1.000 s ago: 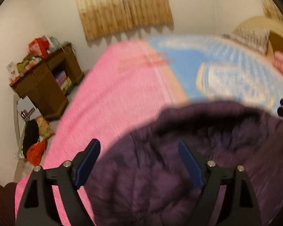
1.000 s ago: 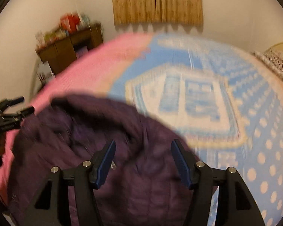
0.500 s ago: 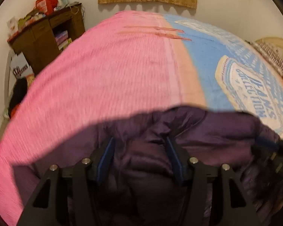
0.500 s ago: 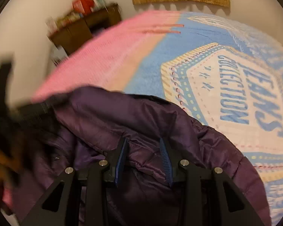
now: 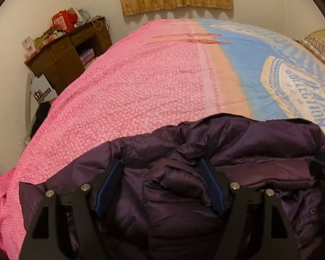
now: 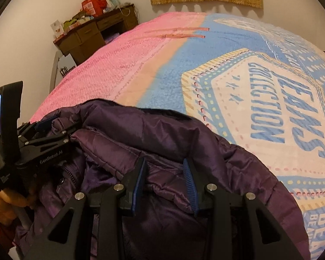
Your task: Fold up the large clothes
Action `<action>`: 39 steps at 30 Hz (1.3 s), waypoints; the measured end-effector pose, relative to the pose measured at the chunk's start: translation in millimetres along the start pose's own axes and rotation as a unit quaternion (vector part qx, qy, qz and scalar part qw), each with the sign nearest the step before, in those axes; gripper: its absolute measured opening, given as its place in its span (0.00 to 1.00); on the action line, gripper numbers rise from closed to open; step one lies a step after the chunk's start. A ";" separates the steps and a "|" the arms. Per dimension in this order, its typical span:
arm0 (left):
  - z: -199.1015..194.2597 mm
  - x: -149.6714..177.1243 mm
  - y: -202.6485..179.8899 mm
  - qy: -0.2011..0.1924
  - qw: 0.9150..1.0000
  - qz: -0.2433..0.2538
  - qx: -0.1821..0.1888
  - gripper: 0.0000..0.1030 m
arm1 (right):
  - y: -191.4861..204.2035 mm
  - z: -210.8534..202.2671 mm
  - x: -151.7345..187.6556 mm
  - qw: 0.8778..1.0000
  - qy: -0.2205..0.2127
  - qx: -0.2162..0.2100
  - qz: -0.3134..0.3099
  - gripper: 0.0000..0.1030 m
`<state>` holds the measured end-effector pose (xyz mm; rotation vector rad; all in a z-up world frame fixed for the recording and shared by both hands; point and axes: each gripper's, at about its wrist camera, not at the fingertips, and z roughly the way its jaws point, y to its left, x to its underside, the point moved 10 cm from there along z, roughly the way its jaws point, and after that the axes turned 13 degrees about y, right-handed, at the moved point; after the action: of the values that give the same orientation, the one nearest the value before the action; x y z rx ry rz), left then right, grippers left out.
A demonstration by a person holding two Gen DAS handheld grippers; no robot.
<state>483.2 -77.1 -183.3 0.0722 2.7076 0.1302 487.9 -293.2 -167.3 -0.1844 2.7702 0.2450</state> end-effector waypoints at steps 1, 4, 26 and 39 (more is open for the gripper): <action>-2.4 1.3 -0.3 0.007 1.000 0.000 0.017 0.74 | -1.5 -8.0 4.9 1.000 0.005 0.009 0.005 0.36; -40.2 3.0 14.9 -0.008 0.995 -0.013 0.094 0.73 | -1.5 -59.9 24.5 0.998 -0.052 0.010 0.019 0.37; -174.8 288.0 110.3 -0.103 0.990 0.006 0.100 0.92 | 4.9 -209.7 388.0 0.985 -0.122 -0.044 0.114 0.58; -161.3 355.0 96.9 -0.074 0.985 -0.011 0.158 0.82 | 54.9 -145.1 461.2 0.989 -0.042 -0.092 0.105 0.58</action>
<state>96.4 31.5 -174.3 0.1408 2.5555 -0.3004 2.1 -312.1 -189.7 0.0712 2.6810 0.5489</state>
